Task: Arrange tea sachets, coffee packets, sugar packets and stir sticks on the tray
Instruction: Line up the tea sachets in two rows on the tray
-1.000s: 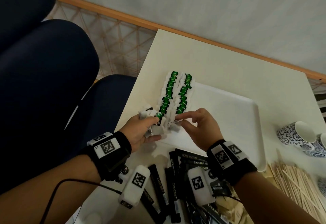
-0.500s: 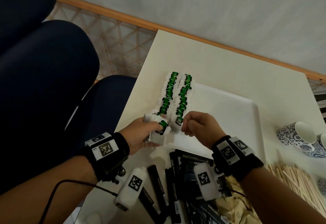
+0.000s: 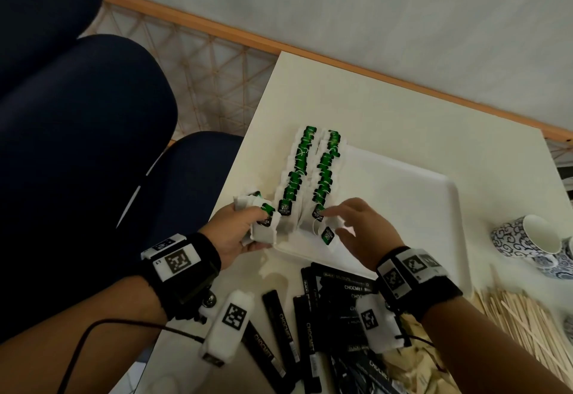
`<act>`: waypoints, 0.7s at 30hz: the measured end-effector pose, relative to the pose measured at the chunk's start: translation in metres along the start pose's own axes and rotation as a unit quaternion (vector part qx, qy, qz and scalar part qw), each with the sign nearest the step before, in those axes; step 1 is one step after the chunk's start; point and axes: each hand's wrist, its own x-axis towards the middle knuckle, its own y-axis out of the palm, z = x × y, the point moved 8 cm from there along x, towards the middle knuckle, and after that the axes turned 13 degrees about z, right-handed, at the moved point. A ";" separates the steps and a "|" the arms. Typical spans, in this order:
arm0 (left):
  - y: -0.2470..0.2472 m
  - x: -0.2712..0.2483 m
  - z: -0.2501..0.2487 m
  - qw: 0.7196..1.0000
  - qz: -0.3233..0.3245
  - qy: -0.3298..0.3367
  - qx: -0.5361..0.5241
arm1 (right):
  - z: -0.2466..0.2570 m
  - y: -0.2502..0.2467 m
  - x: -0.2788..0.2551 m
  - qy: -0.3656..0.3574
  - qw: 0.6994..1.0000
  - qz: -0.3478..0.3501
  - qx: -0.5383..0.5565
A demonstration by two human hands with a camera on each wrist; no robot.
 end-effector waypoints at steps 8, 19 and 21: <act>0.008 0.002 0.004 1.000 0.013 -0.008 0.015 | 0.052 0.016 0.006 -0.222 0.925 0.045 -0.306; 0.007 0.002 0.005 0.999 0.029 -0.012 -0.008 | 0.006 -0.043 -0.012 -0.076 0.989 -0.082 -0.101; 0.009 0.002 0.006 0.999 0.037 -0.017 -0.022 | -0.001 -0.047 -0.018 -0.035 0.994 -0.086 -0.054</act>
